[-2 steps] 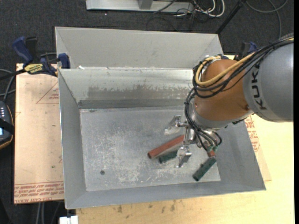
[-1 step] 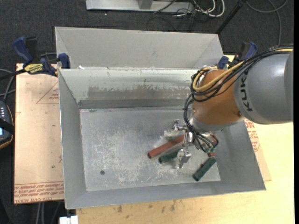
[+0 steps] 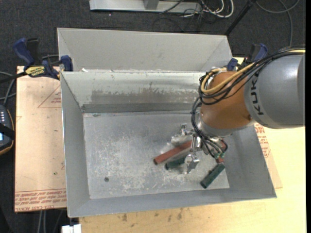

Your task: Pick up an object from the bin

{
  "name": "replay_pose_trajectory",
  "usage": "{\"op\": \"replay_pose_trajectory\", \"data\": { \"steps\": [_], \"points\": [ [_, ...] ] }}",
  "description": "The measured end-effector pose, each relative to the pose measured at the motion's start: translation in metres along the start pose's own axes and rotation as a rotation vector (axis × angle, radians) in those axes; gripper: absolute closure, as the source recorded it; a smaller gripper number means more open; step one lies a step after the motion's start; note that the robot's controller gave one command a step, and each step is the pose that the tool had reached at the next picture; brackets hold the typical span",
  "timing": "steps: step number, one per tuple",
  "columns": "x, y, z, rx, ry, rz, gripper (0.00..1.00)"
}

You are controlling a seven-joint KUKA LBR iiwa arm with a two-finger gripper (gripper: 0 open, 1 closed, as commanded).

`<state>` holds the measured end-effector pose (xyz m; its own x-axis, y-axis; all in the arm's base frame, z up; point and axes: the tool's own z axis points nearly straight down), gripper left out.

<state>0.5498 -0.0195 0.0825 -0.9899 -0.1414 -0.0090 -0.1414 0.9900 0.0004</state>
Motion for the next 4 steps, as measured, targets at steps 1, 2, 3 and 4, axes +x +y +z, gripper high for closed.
{"op": "replay_pose_trajectory", "data": {
  "steps": [1,2,3,4],
  "points": [
    [-0.002,0.000,0.001,0.000,0.002,0.007,0.00],
    [-0.023,0.008,0.001,0.007,-0.011,-0.089,1.00],
    [-0.023,0.008,0.001,0.007,-0.011,-0.089,1.00],
    [-0.023,0.008,-0.001,0.006,-0.010,-0.089,1.00]
  ]
}}
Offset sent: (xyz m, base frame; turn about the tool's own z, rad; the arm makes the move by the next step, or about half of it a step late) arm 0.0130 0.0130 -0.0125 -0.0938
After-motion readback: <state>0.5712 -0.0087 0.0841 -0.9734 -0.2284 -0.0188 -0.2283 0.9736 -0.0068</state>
